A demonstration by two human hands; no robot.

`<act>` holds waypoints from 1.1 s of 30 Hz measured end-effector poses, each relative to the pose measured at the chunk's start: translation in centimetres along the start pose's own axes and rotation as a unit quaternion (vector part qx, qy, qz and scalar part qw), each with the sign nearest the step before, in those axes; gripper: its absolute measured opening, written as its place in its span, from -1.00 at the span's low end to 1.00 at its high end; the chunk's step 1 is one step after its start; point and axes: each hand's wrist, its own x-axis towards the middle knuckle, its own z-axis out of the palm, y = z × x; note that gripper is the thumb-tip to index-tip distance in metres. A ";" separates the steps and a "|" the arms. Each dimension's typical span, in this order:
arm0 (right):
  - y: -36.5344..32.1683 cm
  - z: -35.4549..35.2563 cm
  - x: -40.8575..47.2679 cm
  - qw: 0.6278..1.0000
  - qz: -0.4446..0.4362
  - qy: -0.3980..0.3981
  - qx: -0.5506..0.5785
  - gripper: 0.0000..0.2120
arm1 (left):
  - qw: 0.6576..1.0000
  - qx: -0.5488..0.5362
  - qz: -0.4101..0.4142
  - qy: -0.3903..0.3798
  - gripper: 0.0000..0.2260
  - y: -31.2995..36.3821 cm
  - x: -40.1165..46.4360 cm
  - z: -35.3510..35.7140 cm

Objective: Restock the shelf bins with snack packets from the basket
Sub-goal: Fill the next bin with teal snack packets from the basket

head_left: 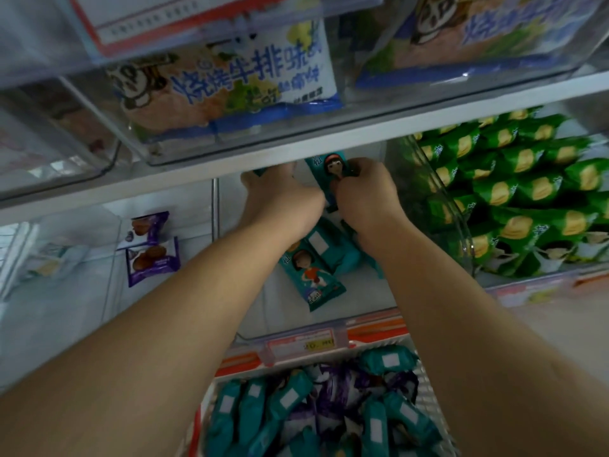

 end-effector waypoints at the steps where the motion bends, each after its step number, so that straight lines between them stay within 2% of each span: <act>1: 0.1 0.1 0.0 1.000 -0.001 -0.002 0.000 -0.61 | 1.000 0.006 0.009 0.009 -0.40 0.2 -0.2 -0.2; 4: 0.0 0.4 -0.3 1.000 -0.016 -0.011 0.000 -0.66 | 0.998 0.051 0.005 0.020 -0.42 0.2 -0.3 -0.9; 9: -0.8 1.3 0.5 0.997 -0.071 -0.012 -0.011 -0.73 | 0.994 0.104 -0.031 -0.018 -0.41 -0.7 0.4 -0.8; 15: -0.9 3.1 1.3 0.970 -0.134 -0.023 -0.203 -0.64 | 0.992 0.119 -0.035 -0.008 -0.57 -1.5 1.5 0.0; 17: -0.6 2.8 1.3 0.973 -0.139 -0.022 -0.182 -0.60 | 0.993 0.118 -0.029 -0.002 -0.59 -1.7 1.5 0.1; 19: -0.5 2.3 1.1 0.978 -0.134 -0.030 -0.159 -0.45 | 0.993 0.117 -0.027 0.008 -0.61 -1.7 1.4 0.1; 22: -0.2 1.9 0.6 0.985 -0.111 -0.068 -0.113 -0.31 | 0.993 0.114 -0.022 0.010 -0.53 -1.5 1.0 0.1; 30: -0.2 1.9 0.3 0.990 -0.112 -0.079 -0.029 -0.45 | 0.995 0.101 -0.004 0.017 -0.48 -1.2 -0.9 -0.6; 33: -0.5 1.7 0.1 0.990 -0.113 -0.069 -0.049 -0.51 | 0.994 0.111 0.000 -0.006 -0.58 -1.3 -1.1 -0.6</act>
